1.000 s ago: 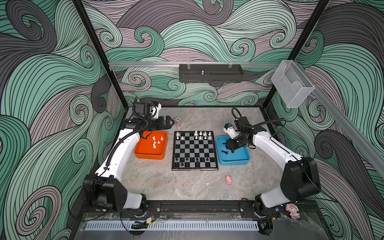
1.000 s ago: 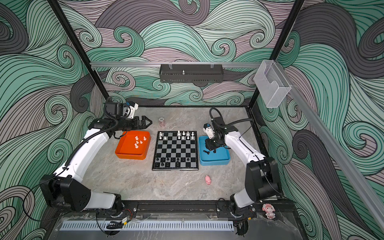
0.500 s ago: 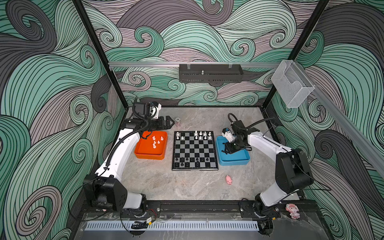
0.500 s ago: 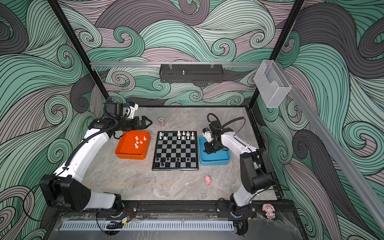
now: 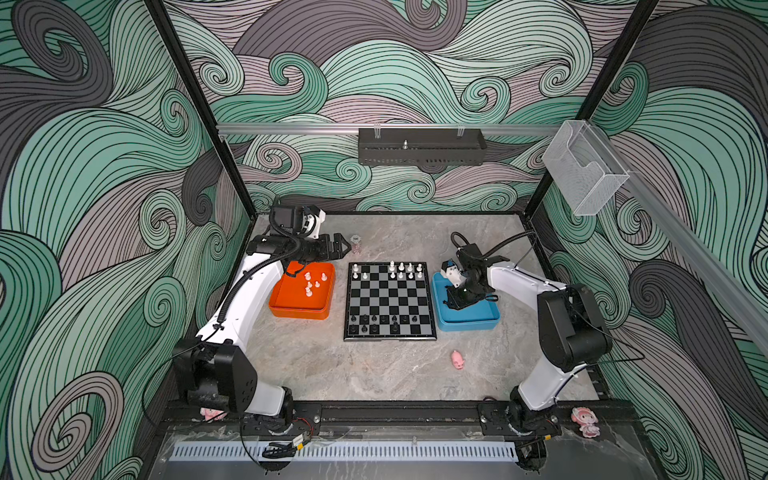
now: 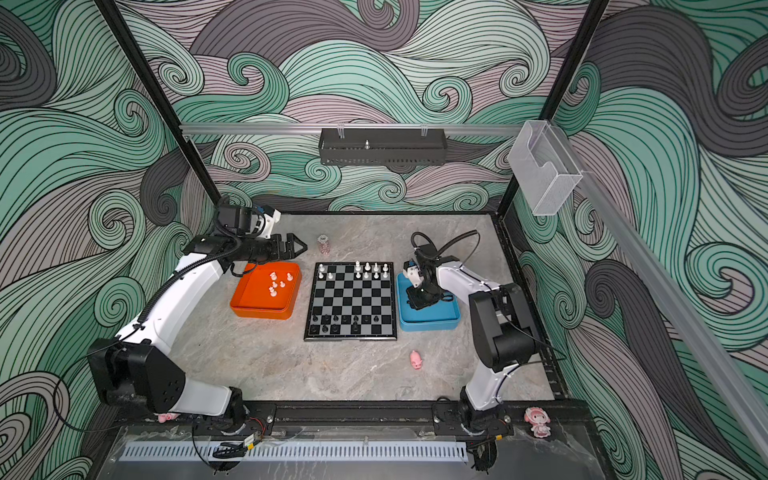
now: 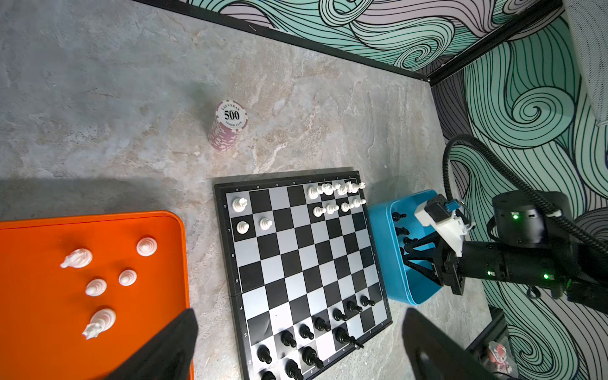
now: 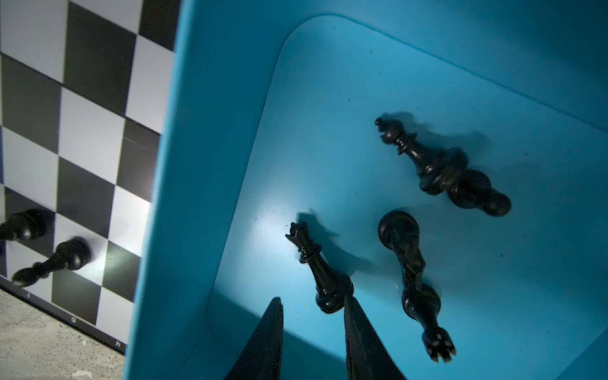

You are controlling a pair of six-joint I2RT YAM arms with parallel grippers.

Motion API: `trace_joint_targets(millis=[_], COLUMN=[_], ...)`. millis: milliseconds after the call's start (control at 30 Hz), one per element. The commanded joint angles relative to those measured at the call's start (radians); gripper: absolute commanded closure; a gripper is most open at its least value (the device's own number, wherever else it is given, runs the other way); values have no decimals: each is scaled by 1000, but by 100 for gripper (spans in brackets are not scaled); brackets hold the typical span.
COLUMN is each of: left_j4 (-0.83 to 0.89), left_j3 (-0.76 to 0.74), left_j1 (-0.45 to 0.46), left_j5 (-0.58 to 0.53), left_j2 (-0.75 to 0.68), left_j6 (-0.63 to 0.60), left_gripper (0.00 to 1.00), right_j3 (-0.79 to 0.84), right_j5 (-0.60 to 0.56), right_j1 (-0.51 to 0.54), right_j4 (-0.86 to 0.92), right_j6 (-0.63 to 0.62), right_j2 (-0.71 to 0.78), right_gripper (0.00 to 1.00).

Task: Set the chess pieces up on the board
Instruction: 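Lower the right gripper into the blue tray and grasp a black piece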

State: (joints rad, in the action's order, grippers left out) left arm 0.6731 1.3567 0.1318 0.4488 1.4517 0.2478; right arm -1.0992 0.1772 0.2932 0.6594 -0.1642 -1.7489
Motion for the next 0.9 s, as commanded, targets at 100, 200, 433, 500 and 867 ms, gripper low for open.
trace_joint_targets(millis=[100, 200, 433, 500, 867], left_j4=[14, 14, 15, 16, 16], left_j3=[13, 19, 19, 19, 21], left_j1=[5, 5, 5, 5, 5], left_j5=[12, 11, 13, 14, 14], left_j2=[2, 3, 6, 7, 4], left_j6=[15, 17, 23, 24, 24], left_gripper=[1, 1, 2, 1, 1], right_j3=[-30, -31, -28, -28, -33], right_j5=[-22, -26, -39, -46, -35], right_j1=[2, 2, 1, 3, 2], right_j4=[-8, -12, -11, -11, 5], right_j6=[-2, 0, -11, -16, -42], right_j2=[-31, -35, -37, -37, -43], right_gripper=[67, 67, 65, 65, 62])
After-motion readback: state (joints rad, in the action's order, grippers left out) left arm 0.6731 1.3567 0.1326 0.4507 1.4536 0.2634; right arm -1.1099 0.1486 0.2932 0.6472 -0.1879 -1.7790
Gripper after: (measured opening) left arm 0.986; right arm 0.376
